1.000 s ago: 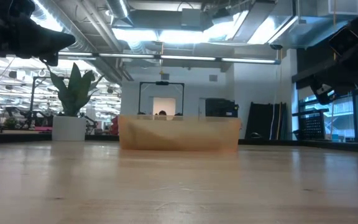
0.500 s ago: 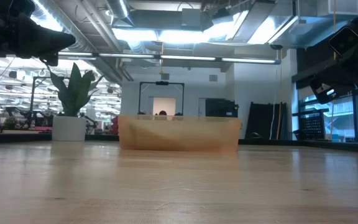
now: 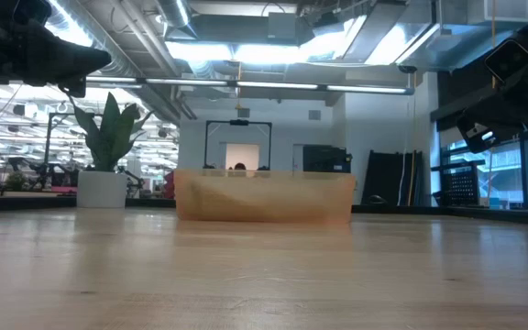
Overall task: Roll microfiber towels into tight, uniform cylinder then place into a basket
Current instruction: Return to Home Position
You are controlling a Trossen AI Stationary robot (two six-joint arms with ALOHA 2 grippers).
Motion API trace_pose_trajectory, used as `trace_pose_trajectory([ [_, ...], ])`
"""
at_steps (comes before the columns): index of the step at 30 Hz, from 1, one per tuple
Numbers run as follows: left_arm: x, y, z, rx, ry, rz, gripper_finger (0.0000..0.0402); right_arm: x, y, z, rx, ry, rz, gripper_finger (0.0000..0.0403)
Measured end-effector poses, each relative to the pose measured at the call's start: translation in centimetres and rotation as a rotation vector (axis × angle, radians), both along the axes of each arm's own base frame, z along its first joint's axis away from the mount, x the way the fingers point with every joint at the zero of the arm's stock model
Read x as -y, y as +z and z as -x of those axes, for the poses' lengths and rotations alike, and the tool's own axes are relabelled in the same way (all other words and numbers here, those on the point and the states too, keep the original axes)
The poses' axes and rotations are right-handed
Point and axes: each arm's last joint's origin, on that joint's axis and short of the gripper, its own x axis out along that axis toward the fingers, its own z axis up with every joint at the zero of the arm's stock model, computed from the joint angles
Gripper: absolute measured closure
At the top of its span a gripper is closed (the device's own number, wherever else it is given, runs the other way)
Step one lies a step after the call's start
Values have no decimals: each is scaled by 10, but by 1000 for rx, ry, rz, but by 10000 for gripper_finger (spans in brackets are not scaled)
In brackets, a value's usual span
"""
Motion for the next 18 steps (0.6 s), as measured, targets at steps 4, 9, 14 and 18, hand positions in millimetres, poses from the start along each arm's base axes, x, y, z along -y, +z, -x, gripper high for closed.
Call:
trace_pose_trajectory([
  [4, 0, 0, 0, 0, 0, 0, 390, 0, 0, 0, 0, 0, 0, 389],
  [9, 0, 0, 0, 0, 0, 0, 384, 0, 0, 0, 0, 0, 0, 389],
  [14, 0, 0, 0, 0, 0, 0, 384, 0, 0, 0, 0, 0, 0, 389],
  [18, 0, 0, 0, 0, 0, 0, 390, 0, 0, 0, 0, 0, -1, 389],
])
